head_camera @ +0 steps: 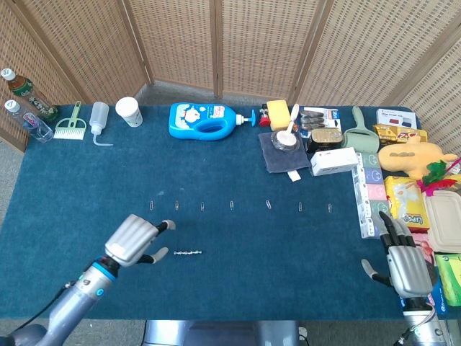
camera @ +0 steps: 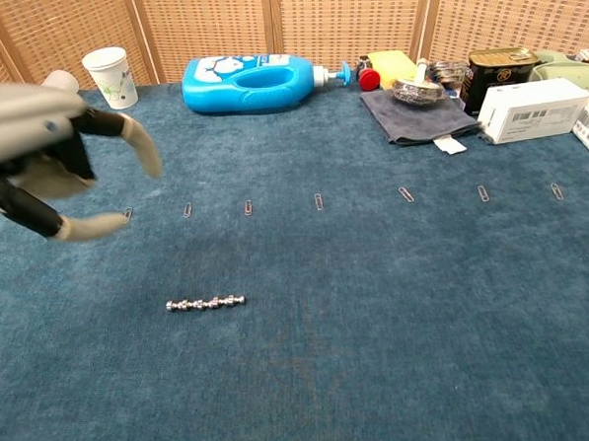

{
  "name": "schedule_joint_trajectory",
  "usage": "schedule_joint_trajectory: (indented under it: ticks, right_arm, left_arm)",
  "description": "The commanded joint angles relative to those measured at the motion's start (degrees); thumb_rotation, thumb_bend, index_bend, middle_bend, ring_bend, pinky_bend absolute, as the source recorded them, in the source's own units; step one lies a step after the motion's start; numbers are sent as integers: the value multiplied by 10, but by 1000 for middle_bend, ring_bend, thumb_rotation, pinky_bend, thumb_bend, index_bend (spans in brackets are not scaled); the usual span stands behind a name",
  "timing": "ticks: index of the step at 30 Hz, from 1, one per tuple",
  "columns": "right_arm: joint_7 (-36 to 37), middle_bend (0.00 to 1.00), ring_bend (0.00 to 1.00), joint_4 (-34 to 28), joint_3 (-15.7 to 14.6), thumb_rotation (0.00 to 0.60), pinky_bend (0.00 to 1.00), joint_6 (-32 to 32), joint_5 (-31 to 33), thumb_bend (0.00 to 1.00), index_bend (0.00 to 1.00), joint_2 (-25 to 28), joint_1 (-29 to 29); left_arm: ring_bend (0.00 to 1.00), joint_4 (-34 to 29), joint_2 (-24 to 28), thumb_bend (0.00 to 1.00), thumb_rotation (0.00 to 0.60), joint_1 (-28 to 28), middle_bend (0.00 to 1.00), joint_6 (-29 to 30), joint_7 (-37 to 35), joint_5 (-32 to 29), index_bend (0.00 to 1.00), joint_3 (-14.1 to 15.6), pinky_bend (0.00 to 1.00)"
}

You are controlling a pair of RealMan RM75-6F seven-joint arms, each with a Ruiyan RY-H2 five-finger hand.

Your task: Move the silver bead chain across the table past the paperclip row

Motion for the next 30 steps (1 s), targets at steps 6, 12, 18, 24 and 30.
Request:
schedule_joint_trajectory:
  ticks: [6,12,18,24,30]
  right_arm:
    - [18,40,72,15,1,600,79,-9,-1,301,0,-4,4]
    - [29,40,76,25,1,600,79,-15,0,301,0,-6,6]
    - [41,40,81,34,2,600,79,-13,3,301,0,-8,4]
    - [49,40,81,41,1,600,78,-13,5,301,0,-9,1]
    - [54,39,81,45,2,600,79,-15,8,301,0,-10,0]
  left_arm:
    - [1000,9,-56,310,478,-10,969,-3,54,-47,354,24,1000]
    - [1000,28,-93,325,519,-17,977,-3,71,-74,368,32,1000]
    - [1000,61,-135,355,600,-19,987,9,77,-96,398,34,1000]
    - [1000,87,-166,356,600,-24,987,13,79,-117,399,32,1000]
    - [1000,115,-192,357,600,-32,987,12,73,-130,401,31,1000]
